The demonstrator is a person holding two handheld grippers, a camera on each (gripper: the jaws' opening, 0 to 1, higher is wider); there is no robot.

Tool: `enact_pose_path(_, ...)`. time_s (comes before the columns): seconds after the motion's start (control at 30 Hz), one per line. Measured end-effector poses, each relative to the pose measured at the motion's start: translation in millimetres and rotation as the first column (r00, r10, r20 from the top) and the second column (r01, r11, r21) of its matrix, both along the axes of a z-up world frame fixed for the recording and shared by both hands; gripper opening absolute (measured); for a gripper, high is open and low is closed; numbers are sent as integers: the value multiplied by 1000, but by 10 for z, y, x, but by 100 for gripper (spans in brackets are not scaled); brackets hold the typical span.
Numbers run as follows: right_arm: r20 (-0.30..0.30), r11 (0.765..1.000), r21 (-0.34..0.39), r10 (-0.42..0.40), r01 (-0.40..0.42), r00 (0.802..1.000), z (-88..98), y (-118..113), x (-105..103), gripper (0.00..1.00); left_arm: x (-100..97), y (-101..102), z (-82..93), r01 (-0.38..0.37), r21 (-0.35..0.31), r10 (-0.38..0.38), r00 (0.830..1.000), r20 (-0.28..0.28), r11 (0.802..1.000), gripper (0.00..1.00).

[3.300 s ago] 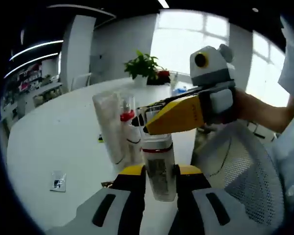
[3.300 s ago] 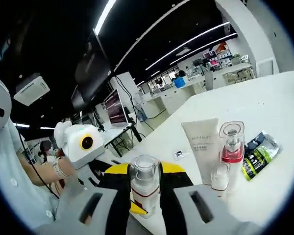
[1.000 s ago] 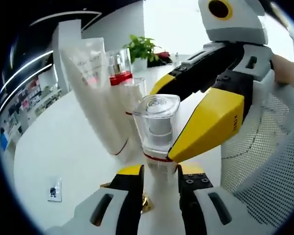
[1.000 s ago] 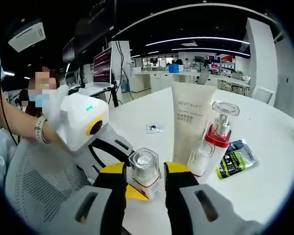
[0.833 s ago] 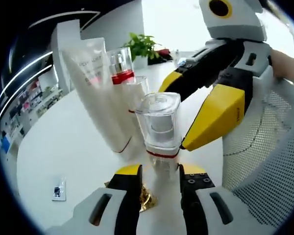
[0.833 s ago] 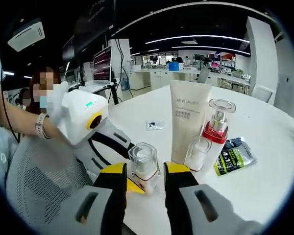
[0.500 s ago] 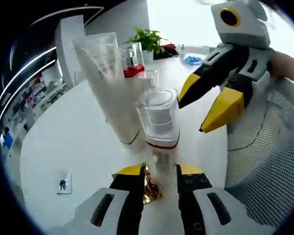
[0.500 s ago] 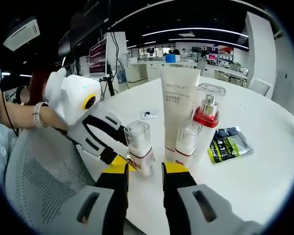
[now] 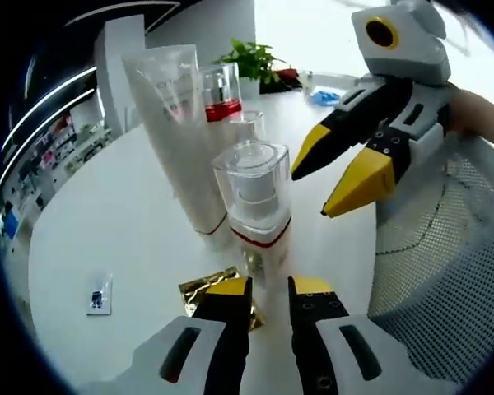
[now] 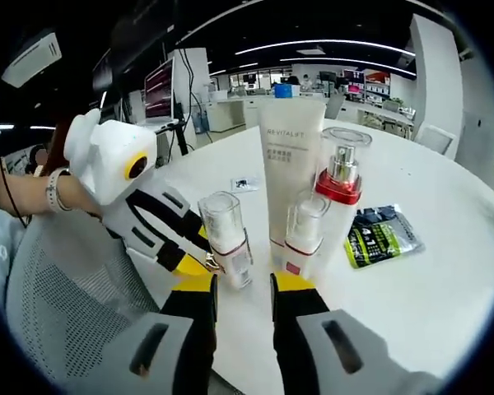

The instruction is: Arrange the skincare products in the storage area until every visible bottle or jar stands upright without overlapping.

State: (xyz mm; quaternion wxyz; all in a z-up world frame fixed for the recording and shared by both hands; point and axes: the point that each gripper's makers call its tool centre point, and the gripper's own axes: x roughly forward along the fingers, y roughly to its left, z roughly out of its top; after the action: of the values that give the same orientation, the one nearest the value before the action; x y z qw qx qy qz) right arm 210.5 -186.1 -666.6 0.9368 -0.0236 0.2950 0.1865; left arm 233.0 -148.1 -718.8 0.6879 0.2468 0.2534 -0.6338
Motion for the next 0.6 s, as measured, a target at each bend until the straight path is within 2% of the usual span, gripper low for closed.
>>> enact_pose_path(0.1,-6,1000,-11,-7,7,1000,0,-77,16,25,-40,4,-70,16,37,-15,999,-28,999,21)
enact_pose_path(0.17,-11,1000,-26,-11,11,1000,-8,-140,11,25,-23,10,-90,1,52,1,999,-33,999,21)
enact_pose_path(0.4,-20,999,-24,-37,36,999,-23,-336,20,25,-1,-12,-48,-23,47,25,999,-41,999,17)
enact_pose_path(0.6,-22,999,-14,-34,34,999,-21,-369,81,25,-50,-44,-59,-22,53,25,999,-45,998,16)
